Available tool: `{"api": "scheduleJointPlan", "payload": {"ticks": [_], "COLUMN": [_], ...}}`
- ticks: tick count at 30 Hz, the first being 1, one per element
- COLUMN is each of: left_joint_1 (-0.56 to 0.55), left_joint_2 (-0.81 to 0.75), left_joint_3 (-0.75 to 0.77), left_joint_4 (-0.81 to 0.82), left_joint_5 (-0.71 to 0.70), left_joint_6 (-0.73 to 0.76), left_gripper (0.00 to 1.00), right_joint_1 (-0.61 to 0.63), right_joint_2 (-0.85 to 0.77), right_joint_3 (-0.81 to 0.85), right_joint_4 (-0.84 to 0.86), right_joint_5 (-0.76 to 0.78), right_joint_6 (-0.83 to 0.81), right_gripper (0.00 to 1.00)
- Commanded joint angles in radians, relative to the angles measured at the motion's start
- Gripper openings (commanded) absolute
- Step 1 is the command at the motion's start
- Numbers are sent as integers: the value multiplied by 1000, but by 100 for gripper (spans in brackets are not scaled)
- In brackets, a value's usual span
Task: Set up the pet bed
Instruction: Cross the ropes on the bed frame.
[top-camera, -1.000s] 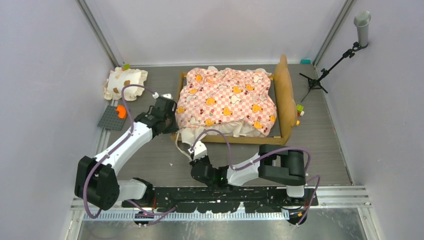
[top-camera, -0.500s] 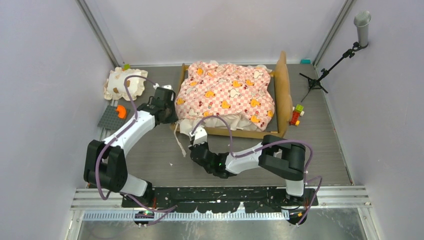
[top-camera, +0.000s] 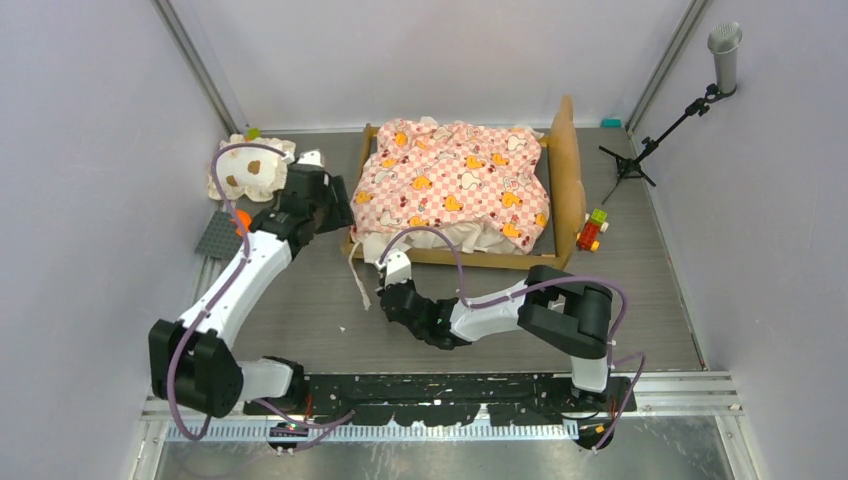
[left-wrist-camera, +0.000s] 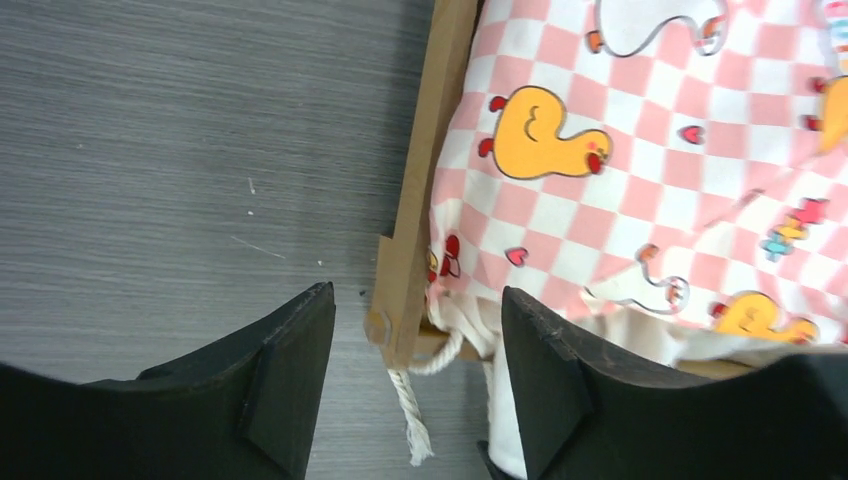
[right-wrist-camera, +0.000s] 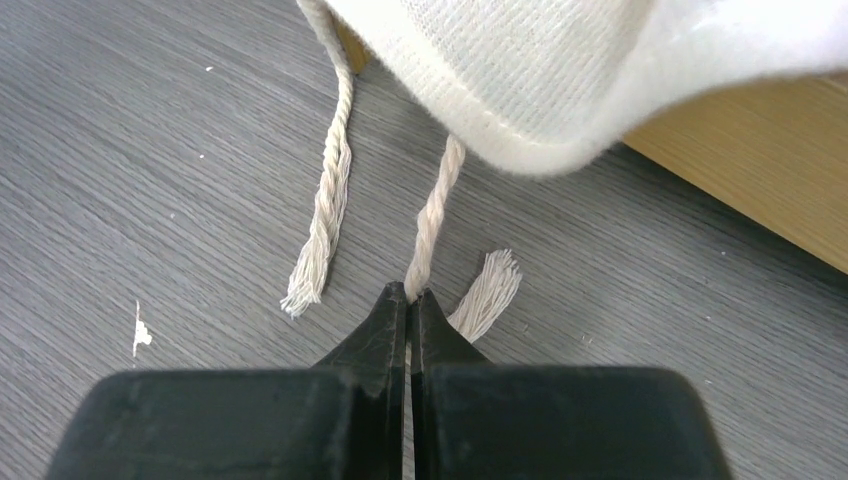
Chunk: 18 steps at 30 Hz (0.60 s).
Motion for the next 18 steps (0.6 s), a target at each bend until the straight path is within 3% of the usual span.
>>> {"api": "scheduleJointPlan", "payload": {"ticks": [1, 10, 13, 18], "left_joint_1": [4, -20, -34, -91], "left_joint_2": [-143, -482, -496, -381], "left_joint_3": [-29, -420, -503, -550], "left_joint_4": [-37, 7, 58, 220], "left_joint_5": [21, 41, 49, 33], "left_joint_6": [-47, -175, -200, -195], "left_gripper": [64, 55, 55, 52], "right_joint_1": [-7, -20, -21, -23], "right_joint_2": [-41, -37, -34, -22], "right_joint_3": [43, 62, 64, 59], "right_joint_4": [-42, -77, -76, -60], "right_joint_5": [-52, -125, -141, -150], "right_joint_6": [4, 20, 25, 42], "right_gripper": [1, 1, 1, 1]}}
